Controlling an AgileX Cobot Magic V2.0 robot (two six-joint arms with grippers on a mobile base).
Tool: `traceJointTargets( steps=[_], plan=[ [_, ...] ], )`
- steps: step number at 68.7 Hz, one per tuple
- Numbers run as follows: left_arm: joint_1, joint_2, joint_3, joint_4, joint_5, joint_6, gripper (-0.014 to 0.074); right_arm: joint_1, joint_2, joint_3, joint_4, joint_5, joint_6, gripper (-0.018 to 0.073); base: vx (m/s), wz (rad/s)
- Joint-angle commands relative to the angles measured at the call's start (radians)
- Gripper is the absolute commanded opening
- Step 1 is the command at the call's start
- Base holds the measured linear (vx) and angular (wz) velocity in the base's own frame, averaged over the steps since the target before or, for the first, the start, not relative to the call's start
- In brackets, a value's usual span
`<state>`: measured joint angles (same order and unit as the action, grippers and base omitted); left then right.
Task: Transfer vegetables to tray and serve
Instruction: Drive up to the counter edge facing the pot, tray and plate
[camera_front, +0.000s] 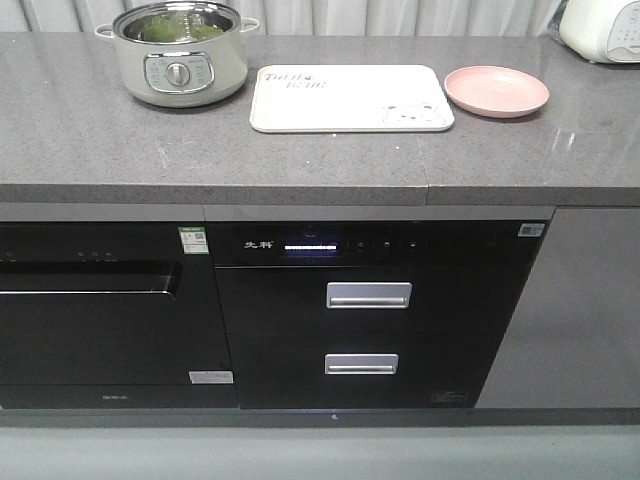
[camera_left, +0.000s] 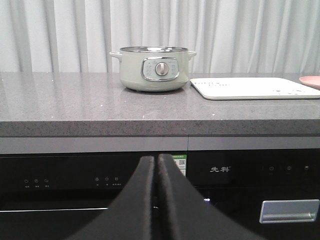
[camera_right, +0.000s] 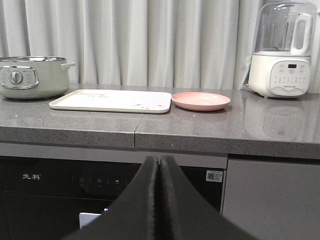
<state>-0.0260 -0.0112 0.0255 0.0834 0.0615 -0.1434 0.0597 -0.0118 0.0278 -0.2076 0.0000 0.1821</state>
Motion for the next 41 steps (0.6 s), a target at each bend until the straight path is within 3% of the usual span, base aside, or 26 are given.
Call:
traceJointTargets(
  steps=[1, 41],
  plan=[
    [-0.003, -0.014, 0.025, -0.002, -0.072, 0.000, -0.0006, -0.002, 0.009, 0.015, -0.008, -0.074, -0.003, -0.0003, 0.11, 0.03],
    [-0.003, -0.014, 0.025, -0.002, -0.072, 0.000, -0.0006, -0.002, 0.009, 0.015, -0.008, -0.074, -0.003, -0.0003, 0.11, 0.01]
  ],
)
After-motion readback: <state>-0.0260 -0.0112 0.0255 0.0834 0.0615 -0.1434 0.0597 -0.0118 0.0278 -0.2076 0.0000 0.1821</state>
